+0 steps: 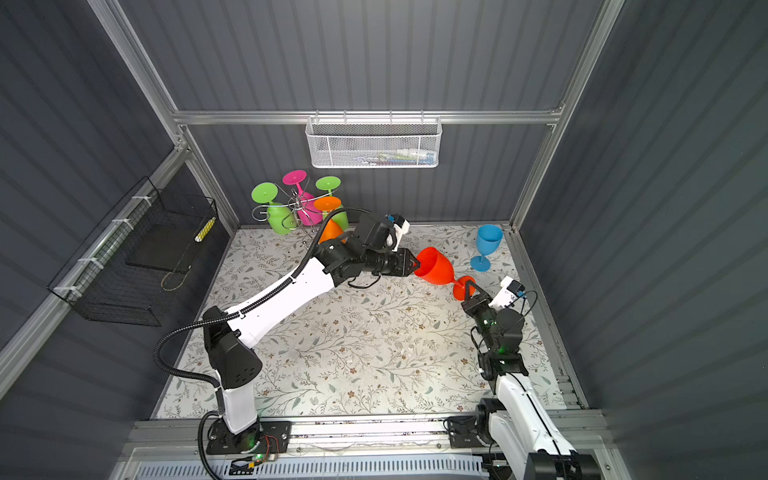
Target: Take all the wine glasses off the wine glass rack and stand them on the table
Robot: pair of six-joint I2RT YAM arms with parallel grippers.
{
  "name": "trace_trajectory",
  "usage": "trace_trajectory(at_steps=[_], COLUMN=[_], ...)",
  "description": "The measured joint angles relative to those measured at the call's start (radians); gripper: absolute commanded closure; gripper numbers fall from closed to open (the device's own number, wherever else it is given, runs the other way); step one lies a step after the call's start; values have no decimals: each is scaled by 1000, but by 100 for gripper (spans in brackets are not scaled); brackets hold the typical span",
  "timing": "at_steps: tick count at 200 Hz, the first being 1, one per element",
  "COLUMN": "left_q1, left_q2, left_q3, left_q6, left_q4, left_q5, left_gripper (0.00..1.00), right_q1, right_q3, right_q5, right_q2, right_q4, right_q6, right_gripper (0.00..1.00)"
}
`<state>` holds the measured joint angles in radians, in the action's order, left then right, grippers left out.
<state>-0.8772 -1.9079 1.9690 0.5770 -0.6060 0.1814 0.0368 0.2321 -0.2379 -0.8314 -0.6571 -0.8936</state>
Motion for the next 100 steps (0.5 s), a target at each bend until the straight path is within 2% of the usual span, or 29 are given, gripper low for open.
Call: trace_trajectory(at_steps=[61, 100], left_q1=[0, 0], left_q2=[-27, -53], left_q3=[0, 0], left_q6=[19, 33], left_q4=[24, 43], left_q5=[0, 14], left_gripper=[88, 100], right_q1=[0, 2], right_q3=[-17, -19], right_q5=[-24, -24], right_q2=[-29, -40], right_q4=[-50, -39], right_q6=[-7, -1], right_gripper=[100, 100])
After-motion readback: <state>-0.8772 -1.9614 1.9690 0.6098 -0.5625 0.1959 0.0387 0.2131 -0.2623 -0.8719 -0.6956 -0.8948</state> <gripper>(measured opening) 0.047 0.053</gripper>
